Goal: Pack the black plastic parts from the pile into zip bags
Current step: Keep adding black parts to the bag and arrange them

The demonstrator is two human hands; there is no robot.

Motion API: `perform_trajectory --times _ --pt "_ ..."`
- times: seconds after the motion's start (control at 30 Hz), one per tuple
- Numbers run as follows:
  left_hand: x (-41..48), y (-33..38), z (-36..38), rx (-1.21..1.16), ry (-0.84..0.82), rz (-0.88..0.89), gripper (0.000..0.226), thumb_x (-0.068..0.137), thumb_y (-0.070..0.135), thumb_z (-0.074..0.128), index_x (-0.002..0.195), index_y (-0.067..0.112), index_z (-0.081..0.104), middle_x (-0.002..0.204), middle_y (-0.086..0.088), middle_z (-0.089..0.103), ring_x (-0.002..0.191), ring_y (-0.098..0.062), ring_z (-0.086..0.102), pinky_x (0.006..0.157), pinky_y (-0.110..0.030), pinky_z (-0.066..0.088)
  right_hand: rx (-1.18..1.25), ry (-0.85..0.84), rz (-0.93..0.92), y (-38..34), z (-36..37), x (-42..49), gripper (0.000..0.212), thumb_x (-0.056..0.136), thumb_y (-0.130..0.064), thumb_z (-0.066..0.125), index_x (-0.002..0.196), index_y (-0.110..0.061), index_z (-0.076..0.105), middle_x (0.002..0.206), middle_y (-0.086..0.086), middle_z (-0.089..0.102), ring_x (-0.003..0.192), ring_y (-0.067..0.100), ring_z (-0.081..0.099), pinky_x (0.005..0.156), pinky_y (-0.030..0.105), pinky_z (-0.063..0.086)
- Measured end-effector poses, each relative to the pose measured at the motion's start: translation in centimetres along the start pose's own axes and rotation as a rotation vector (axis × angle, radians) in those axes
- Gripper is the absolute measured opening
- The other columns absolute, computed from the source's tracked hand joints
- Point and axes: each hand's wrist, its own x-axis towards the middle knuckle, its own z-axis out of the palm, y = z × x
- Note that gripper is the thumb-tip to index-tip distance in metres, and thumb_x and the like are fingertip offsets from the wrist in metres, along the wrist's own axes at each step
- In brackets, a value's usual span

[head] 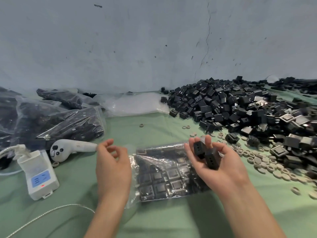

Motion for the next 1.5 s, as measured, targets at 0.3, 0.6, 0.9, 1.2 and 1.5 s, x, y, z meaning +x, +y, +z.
perform_trajectory --times 0.3,0.6,0.9,1.2,1.5 --pt "-6.2 3.0 1.6 -0.025 -0.433 0.274 0.007 0.097 0.04 0.054 0.101 0.045 0.057 0.093 0.029 0.064 0.07 0.005 0.062 0.058 -0.008 0.045 -0.144 -0.076 0.021 1.2 -0.4 -0.9 0.026 0.091 -0.011 0.047 0.106 -0.018 0.068 0.111 0.014 0.073 0.104 0.034 0.07 0.105 0.054 0.044" --pt "-7.5 3.0 1.5 -0.168 -0.525 0.068 0.015 0.089 0.036 0.068 0.104 0.034 0.067 0.09 0.017 0.073 0.085 0.0 0.068 0.07 -0.012 0.048 -0.321 -0.07 0.084 5.4 0.3 -1.7 0.031 0.096 -0.008 0.048 0.124 -0.01 0.063 0.113 0.016 0.073 0.108 0.035 0.066 0.095 0.05 0.053" --pt "-7.7 2.2 -0.6 -0.181 -0.393 0.013 0.021 0.091 0.018 0.066 0.106 0.032 0.065 0.094 0.014 0.073 0.084 -0.009 0.07 0.078 -0.03 0.056 -0.162 -0.041 0.194 7.3 0.3 -2.6 0.027 0.092 -0.011 0.048 0.116 -0.008 0.059 0.109 0.023 0.069 0.104 0.036 0.066 0.095 0.049 0.052" --pt "-2.4 0.0 -4.5 -0.576 0.026 -0.328 0.027 0.096 -0.002 0.053 0.1 0.025 0.056 0.098 -0.014 0.063 0.078 -0.018 0.063 0.072 -0.025 0.056 0.147 0.1 0.018 3.6 -0.2 -2.2 0.02 0.094 -0.005 0.048 0.113 -0.003 0.054 0.132 0.02 0.053 0.098 0.025 0.061 0.076 0.038 0.058" --pt "0.7 -1.8 -3.4 -0.449 -0.026 -0.475 0.011 0.1 0.013 0.053 0.091 0.01 0.059 0.078 -0.01 0.066 0.068 -0.016 0.06 0.069 -0.028 0.047 0.037 0.182 -0.091 3.3 1.3 -0.5 0.037 0.093 -0.006 0.046 0.13 0.001 0.05 0.128 0.028 0.049 0.104 0.033 0.057 0.058 0.034 0.061"
